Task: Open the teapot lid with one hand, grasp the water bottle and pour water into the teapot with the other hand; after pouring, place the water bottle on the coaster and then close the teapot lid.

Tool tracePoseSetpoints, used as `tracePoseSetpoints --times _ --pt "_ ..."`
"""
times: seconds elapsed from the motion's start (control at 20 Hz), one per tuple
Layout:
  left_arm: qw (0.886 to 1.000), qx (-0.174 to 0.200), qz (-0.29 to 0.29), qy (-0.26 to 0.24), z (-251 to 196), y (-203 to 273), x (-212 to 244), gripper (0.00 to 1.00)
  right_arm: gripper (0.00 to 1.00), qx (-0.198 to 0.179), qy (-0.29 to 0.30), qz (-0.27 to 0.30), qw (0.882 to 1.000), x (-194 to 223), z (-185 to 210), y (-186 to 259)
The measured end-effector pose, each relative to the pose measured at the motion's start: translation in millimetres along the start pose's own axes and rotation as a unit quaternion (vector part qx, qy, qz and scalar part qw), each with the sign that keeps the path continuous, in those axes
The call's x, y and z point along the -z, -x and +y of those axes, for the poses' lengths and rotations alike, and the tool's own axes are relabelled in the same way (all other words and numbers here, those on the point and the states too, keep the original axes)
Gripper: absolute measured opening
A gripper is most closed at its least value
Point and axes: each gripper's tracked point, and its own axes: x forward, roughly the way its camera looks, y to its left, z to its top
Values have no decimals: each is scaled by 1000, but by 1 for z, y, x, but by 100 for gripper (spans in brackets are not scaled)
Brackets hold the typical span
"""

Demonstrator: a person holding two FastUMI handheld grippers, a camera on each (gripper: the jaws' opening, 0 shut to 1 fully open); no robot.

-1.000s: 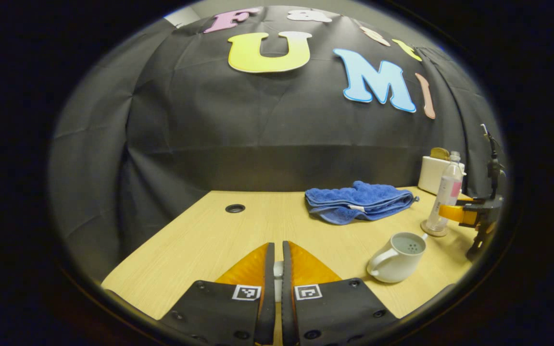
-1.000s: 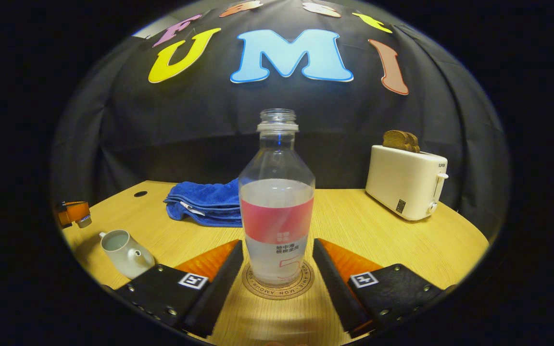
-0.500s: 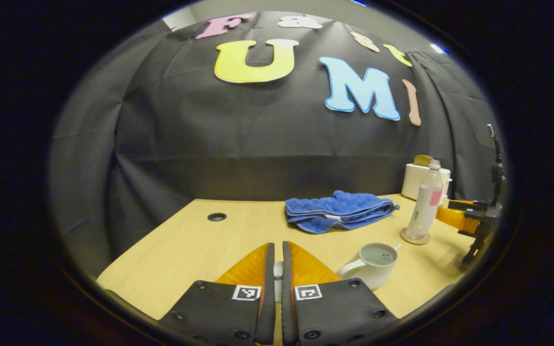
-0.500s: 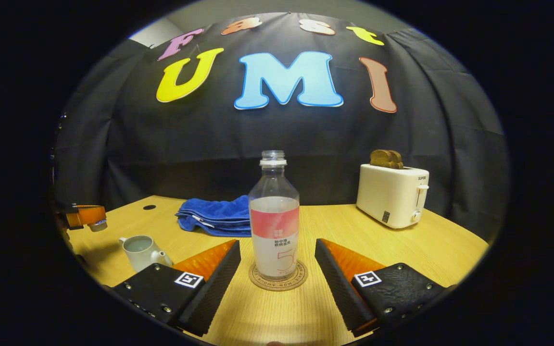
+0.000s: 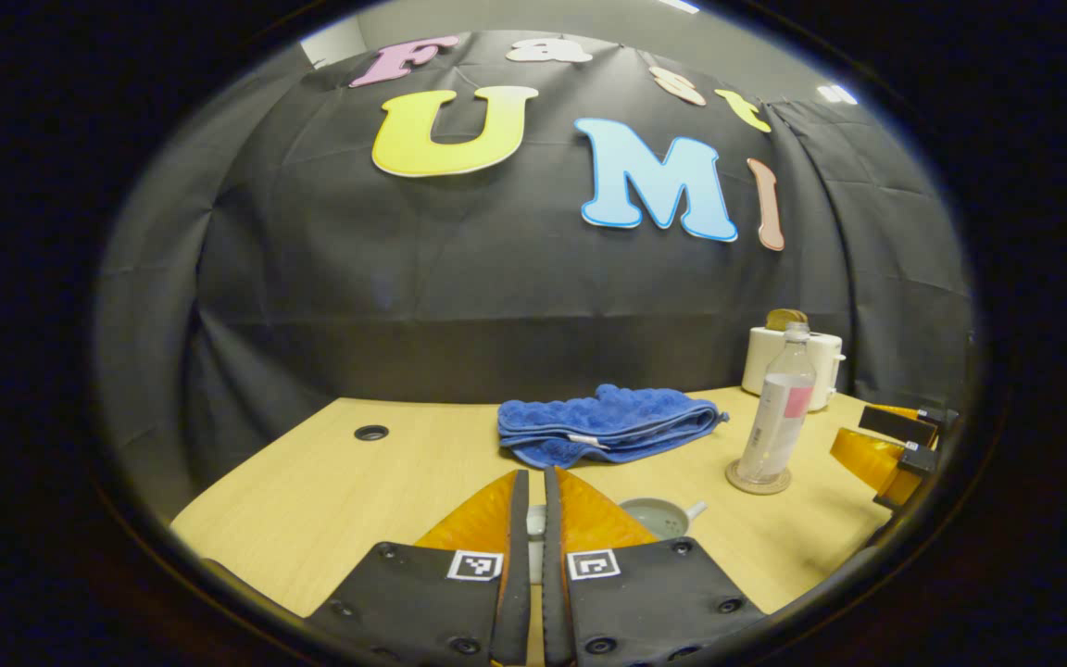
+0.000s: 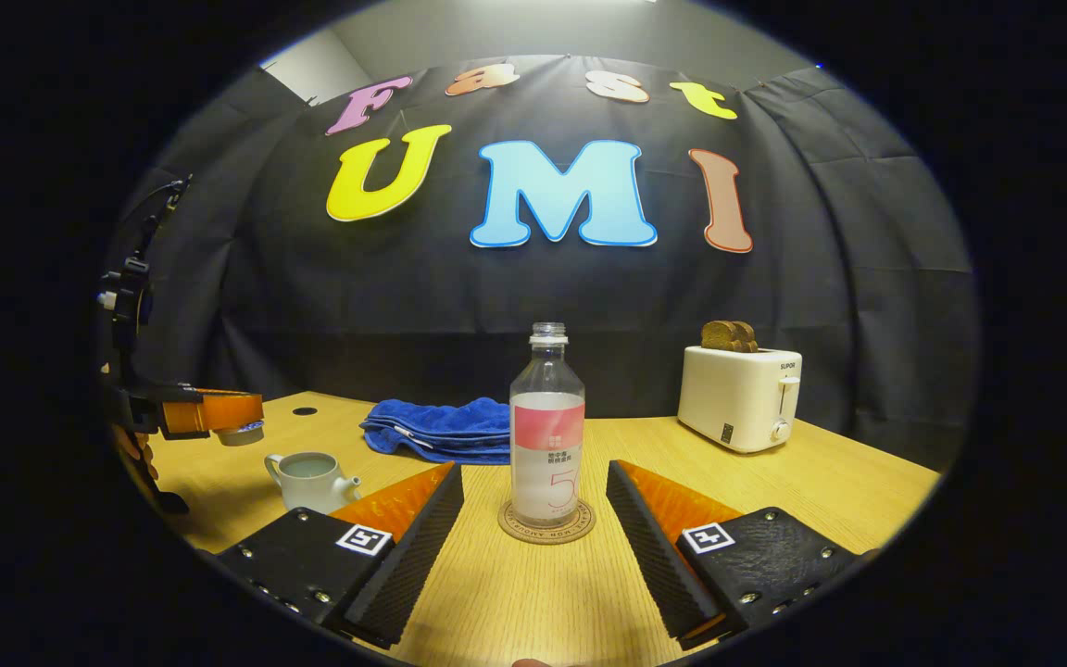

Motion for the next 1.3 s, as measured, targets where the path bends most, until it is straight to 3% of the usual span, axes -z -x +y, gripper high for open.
tracePoseSetpoints --times 0.45,0.95,1.3 --pt "1000 18 5 -4 -47 -16 4 12 98 -18 -21 -1 1000 -4 9 11" --pt "999 16 8 -30 -65 -33 13 12 98 -30 -85 18 996 1 2 14" --pt "1000 7 18 -19 -63 -40 24 12 98 -30 -89 22 995 1 0 13"
